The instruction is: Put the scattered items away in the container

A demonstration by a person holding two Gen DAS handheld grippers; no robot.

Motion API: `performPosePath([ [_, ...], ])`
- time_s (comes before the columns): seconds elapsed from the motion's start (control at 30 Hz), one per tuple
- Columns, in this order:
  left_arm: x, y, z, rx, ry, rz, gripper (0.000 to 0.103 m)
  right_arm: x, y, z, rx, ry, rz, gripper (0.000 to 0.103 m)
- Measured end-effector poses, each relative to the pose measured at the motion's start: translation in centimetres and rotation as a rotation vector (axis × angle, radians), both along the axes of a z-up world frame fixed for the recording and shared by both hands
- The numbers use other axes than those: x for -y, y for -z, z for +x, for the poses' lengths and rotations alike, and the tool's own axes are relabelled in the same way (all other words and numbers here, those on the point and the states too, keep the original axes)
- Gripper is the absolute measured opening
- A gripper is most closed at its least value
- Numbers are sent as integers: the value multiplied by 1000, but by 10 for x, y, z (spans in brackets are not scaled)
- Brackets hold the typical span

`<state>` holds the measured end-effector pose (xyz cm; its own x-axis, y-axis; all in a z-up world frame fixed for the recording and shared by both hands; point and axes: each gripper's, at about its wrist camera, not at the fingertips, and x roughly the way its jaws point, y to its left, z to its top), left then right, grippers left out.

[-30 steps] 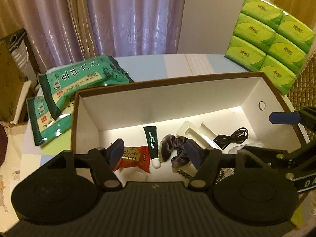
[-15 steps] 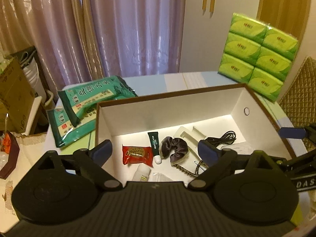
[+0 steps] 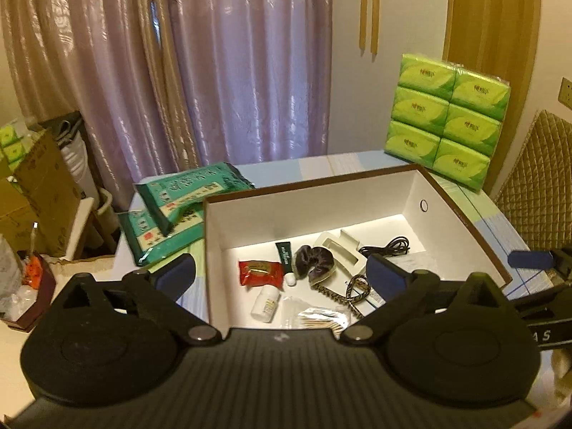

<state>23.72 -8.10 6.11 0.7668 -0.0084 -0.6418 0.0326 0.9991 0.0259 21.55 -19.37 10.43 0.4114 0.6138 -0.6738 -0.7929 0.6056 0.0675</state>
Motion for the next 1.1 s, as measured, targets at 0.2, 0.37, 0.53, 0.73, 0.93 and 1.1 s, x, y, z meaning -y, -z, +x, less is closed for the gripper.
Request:
performPosePath([
  [0.2, -6, -12, -36, 17, -10, -14, 101, 19, -9, -30, 0, 28, 22, 101],
  [0.37, -12, -16, -68, 15, -15, -23, 101, 34, -15, -58, 8, 56, 41, 101],
  [0.53, -17, -20, -91, 23, -34, -26, 101, 46, -21, -83, 37, 69, 45, 101],
  [0.73, -20, -20, -113, 16, -63, -31, 101, 56, -27, -100, 48, 74, 57, 101],
  [0.93, -19, -19, -130, 2, -98, -19, 101, 61, -29, -106, 56, 49, 60, 101],
  [1.1, -14, -13, -138, -23, -134, -27, 101, 69, -29, -105, 50, 23, 53, 101],
])
